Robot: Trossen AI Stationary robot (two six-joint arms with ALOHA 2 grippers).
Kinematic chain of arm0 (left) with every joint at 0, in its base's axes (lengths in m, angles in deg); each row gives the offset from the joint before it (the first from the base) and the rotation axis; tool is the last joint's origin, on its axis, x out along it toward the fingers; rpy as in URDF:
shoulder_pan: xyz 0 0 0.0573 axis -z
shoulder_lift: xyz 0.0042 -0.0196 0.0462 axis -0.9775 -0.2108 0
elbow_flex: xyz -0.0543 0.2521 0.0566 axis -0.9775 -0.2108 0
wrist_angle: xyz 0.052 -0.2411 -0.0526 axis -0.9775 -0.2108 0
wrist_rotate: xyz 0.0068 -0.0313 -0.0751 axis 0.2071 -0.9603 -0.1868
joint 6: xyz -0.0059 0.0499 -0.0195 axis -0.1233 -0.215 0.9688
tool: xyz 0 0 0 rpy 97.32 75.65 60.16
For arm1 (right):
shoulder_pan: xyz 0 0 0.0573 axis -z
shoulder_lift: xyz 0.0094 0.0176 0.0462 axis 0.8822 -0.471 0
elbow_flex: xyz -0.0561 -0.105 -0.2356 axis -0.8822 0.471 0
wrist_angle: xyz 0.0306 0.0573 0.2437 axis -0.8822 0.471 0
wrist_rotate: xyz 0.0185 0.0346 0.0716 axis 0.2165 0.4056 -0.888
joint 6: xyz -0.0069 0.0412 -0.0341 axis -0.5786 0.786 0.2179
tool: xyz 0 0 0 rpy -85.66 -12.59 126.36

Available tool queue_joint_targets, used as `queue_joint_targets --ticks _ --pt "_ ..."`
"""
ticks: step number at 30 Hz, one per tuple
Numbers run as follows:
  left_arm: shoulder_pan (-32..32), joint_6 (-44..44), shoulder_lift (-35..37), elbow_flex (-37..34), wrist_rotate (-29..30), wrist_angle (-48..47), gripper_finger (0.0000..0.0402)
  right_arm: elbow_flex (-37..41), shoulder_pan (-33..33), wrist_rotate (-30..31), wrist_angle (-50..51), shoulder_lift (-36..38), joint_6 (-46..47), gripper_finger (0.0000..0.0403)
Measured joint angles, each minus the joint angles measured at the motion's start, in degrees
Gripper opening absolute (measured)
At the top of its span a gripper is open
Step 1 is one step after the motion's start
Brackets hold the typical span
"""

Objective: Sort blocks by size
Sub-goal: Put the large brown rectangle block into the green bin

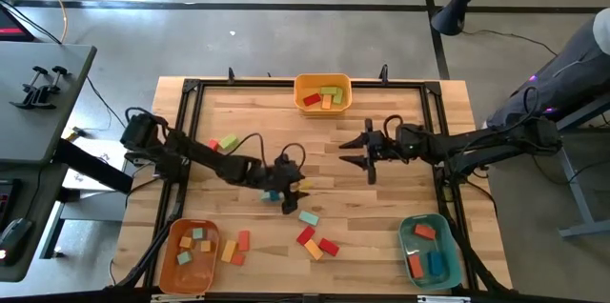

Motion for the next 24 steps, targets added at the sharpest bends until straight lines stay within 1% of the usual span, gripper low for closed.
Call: queue_joint_targets --ticks 2,3,6,8,10,11,12,14,16,18,21,24 --pt "-1.46 -6.08 0.07 1.25 -4.41 2.34 0.0272 0.0 0.0 1.53 -1.56 0.0 -1.23 0.0142" --pt "-2.23 -9.18 0.15 2.09 -5.57 4.08 0.0275 0.0 0.0 2.28 -2.29 0.0 -1.95 0.0142" --pt "-3.92 -16.47 0.55 4.3 -6.16 7.51 0.0278 0.0 0.0 3.42 -4.3 0.02 -3.31 0.0142" --pt "-4.66 -21.21 0.55 5.28 -5.83 6.84 0.0278 0.0 0.0 3.44 -4.7 0.01 -3.32 0.0142" --pt "-4.79 -24.94 0.58 6.35 -5.8 3.18 0.0278 0.0 0.0 3.4 -4.63 0.01 -2.86 0.0142" --pt "-4.48 -26.37 0.79 7.09 -5.76 -0.16 0.0278 0.0 0.0 3.4 -4.48 0.01 -2.87 0.0142" --pt "-4.17 -27.41 0.92 8.11 -5.21 -4.17 0.0278 0.0 0.0 3.4 -4.26 0.01 -3.15 0.0142" --pt "-2.96 -27.84 1.24 10.94 -1.76 -14.38 0.0278 0.0 0.0 3.42 -3.72 0.0 -4.46 0.0142" --pt "-1.55 -24.66 1.4 13.59 2.72 -25.09 0.0278 0.02 0.0 3.41 -3.79 0.0 -5.24 0.0142" --pt "-0.22 -18.8 1.4 15.59 6.33 -34.32 0.0278 0.02 0.0 3.41 -3.65 0.0 -5.5 0.0142" --pt "1.37 -7.51 1.47 16.5 9.08 -46.53 0.0278 0.02 0.0 3.4 -3.12 0.0 -5.32 0.0142" --pt "2.02 4.81 2.24 15.42 12.02 -57.99 0.0278 0.02 0.0 3.4 -2.27 0.0 -4.22 0.0142"
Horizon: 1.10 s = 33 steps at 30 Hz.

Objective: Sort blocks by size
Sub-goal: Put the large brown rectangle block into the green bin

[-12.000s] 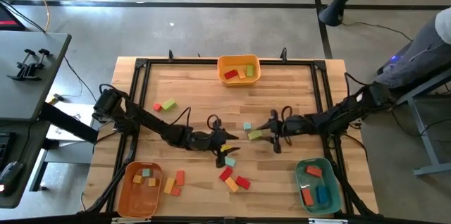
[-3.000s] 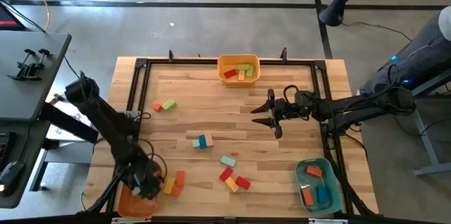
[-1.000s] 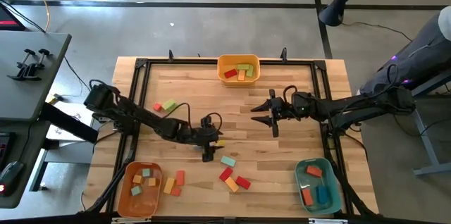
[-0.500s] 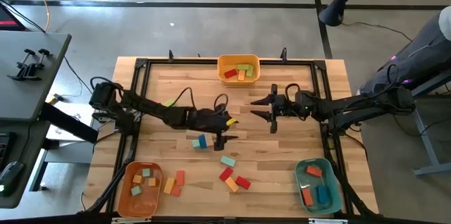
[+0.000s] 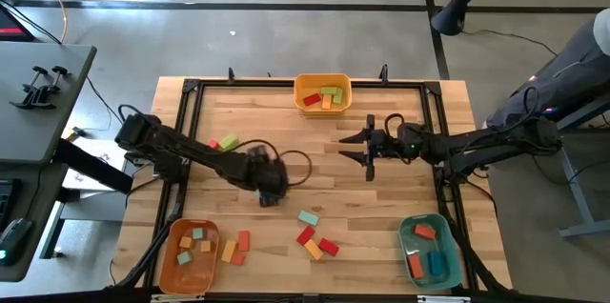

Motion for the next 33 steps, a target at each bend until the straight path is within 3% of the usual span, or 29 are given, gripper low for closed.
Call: queue_joint_targets --ticks 3,11,14,16,21,28,33 --pt "-0.68 8.9 2.42 -3.31 1.76 -5.0 0.0278 0.0 0.0 0.0 0.61 -0.01 0.06 0.0142" --pt "-5.09 22.85 14.12 -14.83 2.64 -3.57 0.0277 0.0 0.0 0.0 1.45 -0.02 0.06 0.0142" --pt "-7.76 32.55 18.61 -17.92 0.76 -3.4 0.0277 0.0 0.0 -0.01 1.4 -0.02 0.05 0.0142" --pt "-8.88 34.58 21.03 -19.15 -1.07 -2.24 0.0277 0.0 0.0 0.0 0.99 -0.02 -0.37 0.0142" --pt "-7.72 26.34 22.67 -19.45 -0.39 5.65 0.0277 0.0 0.0 0.4 1.02 -0.04 -0.58 0.0142" --pt "-1.22 -2.56 18.19 -19.45 -4.63 28.56 0.0277 0.0 0.0 0.42 1.02 -0.05 -0.41 0.0142" --pt "3.03 -9.73 12.19 -19.45 -5.91 36.42 0.0278 0.0 0.0 0.42 1.06 -0.07 0.64 0.0142"
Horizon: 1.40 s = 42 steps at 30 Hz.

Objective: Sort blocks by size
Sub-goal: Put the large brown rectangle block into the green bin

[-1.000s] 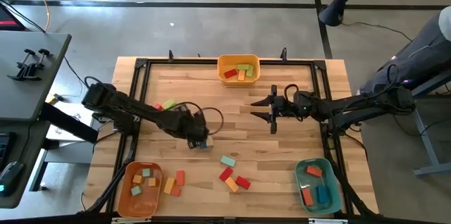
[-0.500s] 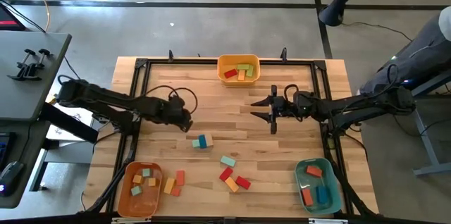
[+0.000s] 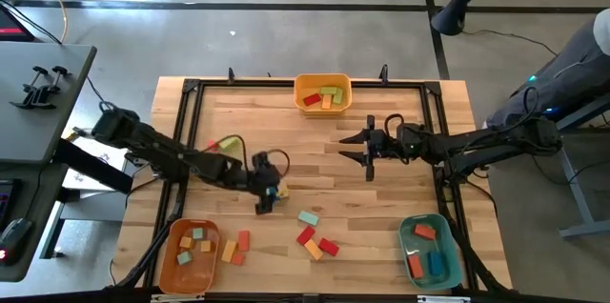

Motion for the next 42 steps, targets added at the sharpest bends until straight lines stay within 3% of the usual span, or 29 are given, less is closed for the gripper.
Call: queue_joint_targets --ticks 11,15,19,22,26,29,32,38,42 --pt "-0.41 -2.07 -11.0 0.07 -5.76 7.38 0.0285 0.0 0.0 -0.02 1.03 0.0 1.13 0.0142" --pt "-1.58 -4.5 -13.56 0.13 -3.61 12.22 0.0285 0.0 0.02 0.06 1.22 0.0 1.03 0.0142" --pt "-4.05 -8.26 -15.99 -0.18 3.84 26.62 0.0284 0.0 0.02 0.2 0.8 0.0 0.95 0.0142" --pt "-6.24 -9.14 -15.7 0.03 4.18 34.83 0.0284 0.0 0.02 0.21 0.85 0.0 1.07 0.0142" --pt "-7.33 -11.44 -14.29 -0.04 -0.3 33.34 0.0284 0.0 0.02 0.2 1.7 0.0 2.41 0.0142" --pt "-7.06 -13.16 -12.41 0.0 -0.96 27.17 0.0284 0.0 0.02 0.22 2.11 0.0 2.35 0.0142" --pt "-6.74 -6.17 -11.02 -0.02 2.17 19.63 0.0284 0.0 0.02 0.22 2.08 0.0 2.33 0.0142" --pt "-7.09 24.84 -9.82 -0.02 5.9 14.0 0.0284 0.0 0.02 0.39 2.08 0.0 2.41 0.0142" --pt "-5.49 31.95 -10.12 0.0 6.3 13.51 0.0284 0.0 0.02 0.39 2.08 0.0 2.41 0.0142"
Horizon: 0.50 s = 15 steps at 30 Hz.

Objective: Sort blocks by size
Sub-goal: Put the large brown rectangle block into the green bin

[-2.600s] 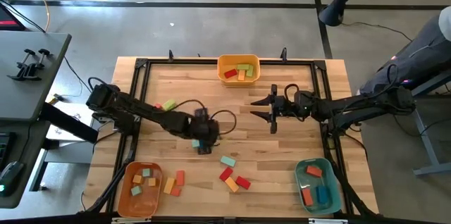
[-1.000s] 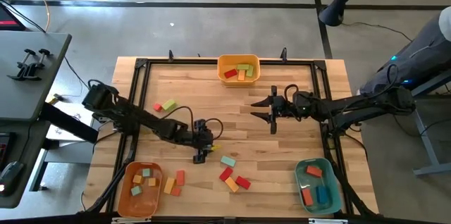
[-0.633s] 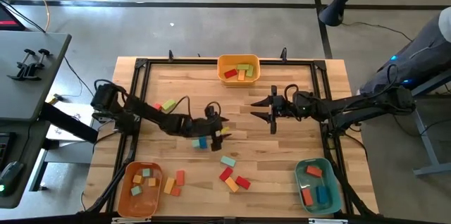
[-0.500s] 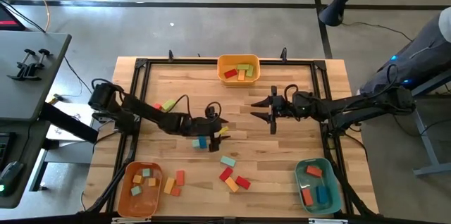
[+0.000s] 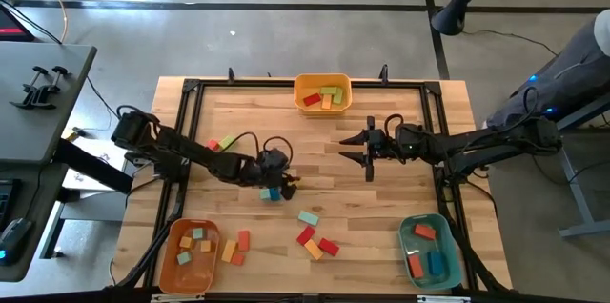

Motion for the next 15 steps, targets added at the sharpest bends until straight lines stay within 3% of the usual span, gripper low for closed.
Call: queue_joint_targets --ticks 3,6,15 --pt "1.3 3.39 -0.96 0.0 3.44 -0.16 0.0284 0.0 0.0 -0.02 0.0 0.0 0.0 0.0142" --pt "2.36 1.47 -2.99 0.02 5.31 0.92 0.0284 0.0 0.0 -0.02 0.04 0.0 0.0 0.0142" --pt "1.14 -3.28 -8.02 0.28 5.54 1.65 0.0284 0.0 0.0 -0.06 0.26 0.0 -0.03 0.0142"
